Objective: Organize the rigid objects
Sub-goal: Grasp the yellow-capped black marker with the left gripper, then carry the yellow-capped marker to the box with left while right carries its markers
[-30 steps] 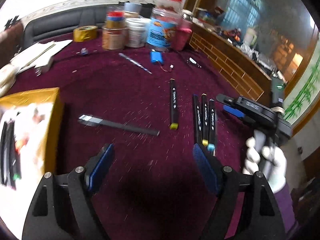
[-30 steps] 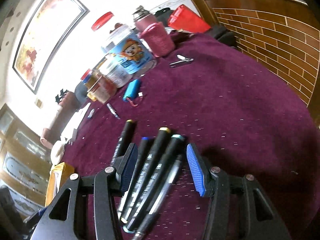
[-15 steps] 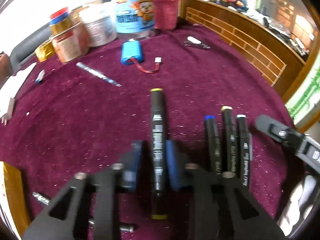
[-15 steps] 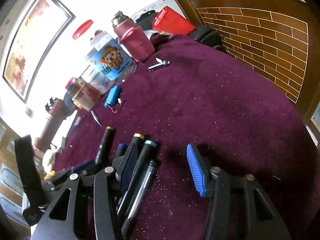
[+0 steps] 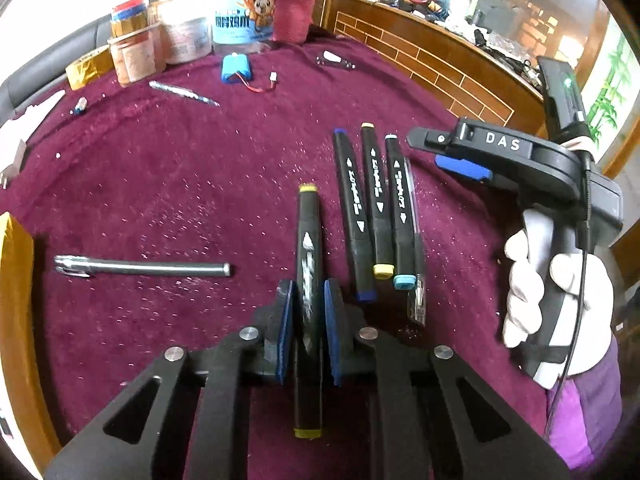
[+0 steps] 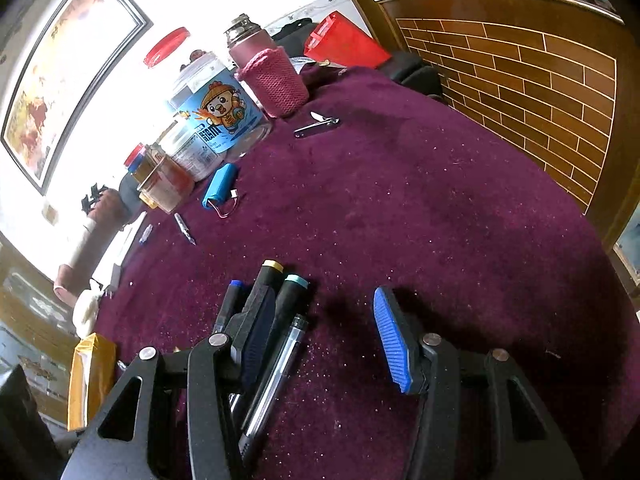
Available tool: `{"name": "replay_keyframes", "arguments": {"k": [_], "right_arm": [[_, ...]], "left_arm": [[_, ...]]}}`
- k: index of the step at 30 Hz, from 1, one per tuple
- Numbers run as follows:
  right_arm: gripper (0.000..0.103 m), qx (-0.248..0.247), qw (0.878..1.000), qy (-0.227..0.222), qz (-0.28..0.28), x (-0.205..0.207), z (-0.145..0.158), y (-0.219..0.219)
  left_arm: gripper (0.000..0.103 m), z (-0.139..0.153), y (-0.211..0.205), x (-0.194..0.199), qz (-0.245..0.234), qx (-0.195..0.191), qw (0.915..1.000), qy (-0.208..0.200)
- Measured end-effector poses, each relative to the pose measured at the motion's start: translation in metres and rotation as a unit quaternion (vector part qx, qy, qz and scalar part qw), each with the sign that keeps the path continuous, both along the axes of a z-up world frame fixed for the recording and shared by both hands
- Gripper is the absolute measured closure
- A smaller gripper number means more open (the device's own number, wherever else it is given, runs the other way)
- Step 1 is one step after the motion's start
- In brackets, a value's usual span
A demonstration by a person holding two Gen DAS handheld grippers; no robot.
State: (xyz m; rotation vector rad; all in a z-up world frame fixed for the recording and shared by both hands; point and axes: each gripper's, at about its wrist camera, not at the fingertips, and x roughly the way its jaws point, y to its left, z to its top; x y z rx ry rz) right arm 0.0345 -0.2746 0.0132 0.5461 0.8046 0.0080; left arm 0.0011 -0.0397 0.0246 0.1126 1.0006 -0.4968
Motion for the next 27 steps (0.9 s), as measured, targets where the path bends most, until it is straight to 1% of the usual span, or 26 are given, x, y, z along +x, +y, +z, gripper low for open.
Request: {"name": "replay_keyframes", "arguments": {"k": [2,3,4,5,6,7,8,10,12,14,17,20,23,24,25,27], "right_arm": [[0.056,-0.013,1.000,-0.001,0.002,-0.001,0.000,0.003],[0.056,-0.021,1.000,-0.002,0.004,-0.001,0.000,0.005],[0.056,-0.029,1.000,-0.002,0.005,-0.001,0.000,0.007],[0.056,-0.036,0.999,-0.002,0.006,-0.001,0.001,0.008],[0.055,-0.045,0.999,-0.003,0.009,-0.001,0.001,0.011],[0.052,-0.048,0.999,-0.003,0.011,-0.001,0.001,0.012],[0.050,-0.049,0.999,-0.005,0.015,-0.001,0.001,0.013],[0.048,-0.047,0.999,-0.007,0.017,0.000,0.000,0.013],[0.048,-0.044,0.999,-0.008,0.017,0.000,0.000,0.012],[0.048,-0.041,0.999,-0.010,0.017,0.000,0.000,0.011],[0.048,-0.039,0.999,-0.011,0.016,0.000,0.000,0.011],[0.048,-0.033,0.999,-0.013,0.016,-0.001,0.000,0.010],[0.050,-0.036,0.999,-0.005,0.013,-0.001,0.002,0.010],[0.052,-0.050,0.999,0.007,0.012,-0.001,0.005,0.013],[0.053,-0.063,0.998,0.006,0.010,-0.005,0.011,0.016],[0.053,-0.066,0.997,-0.022,0.029,-0.017,0.031,0.028]], "left_arm": [[0.071,-0.005,-0.005,0.002,0.003,0.003,1.0000,0.006],[0.070,-0.009,-0.009,0.005,0.005,0.007,0.9999,0.007],[0.070,-0.009,-0.013,0.007,0.005,0.009,0.9999,-0.008],[0.071,-0.010,-0.017,0.008,0.003,0.015,0.9997,-0.017],[0.077,-0.011,-0.020,0.008,0.000,0.020,0.9994,-0.028],[0.091,-0.011,-0.019,0.008,0.001,0.017,0.9994,-0.032],[0.092,-0.010,-0.016,0.008,0.002,0.009,0.9995,-0.029],[0.092,-0.008,-0.001,0.007,0.001,-0.026,0.9997,-0.002],[0.091,-0.003,0.015,-0.001,0.009,-0.048,0.9988,0.000],[0.091,0.007,0.036,-0.014,0.012,-0.088,0.9961,-0.001],[0.091,0.027,0.071,-0.034,0.024,-0.158,0.9872,-0.005],[0.091,0.045,0.111,-0.054,0.037,-0.223,0.9739,-0.011],[0.091,0.054,0.139,-0.066,0.052,-0.256,0.9652,-0.020],[0.091,0.057,0.151,-0.071,0.057,-0.269,0.9612,-0.021],[0.091,0.058,0.158,-0.072,0.060,-0.275,0.9592,-0.023],[0.091,0.061,0.175,-0.075,0.065,-0.282,0.9567,-0.030]]}}
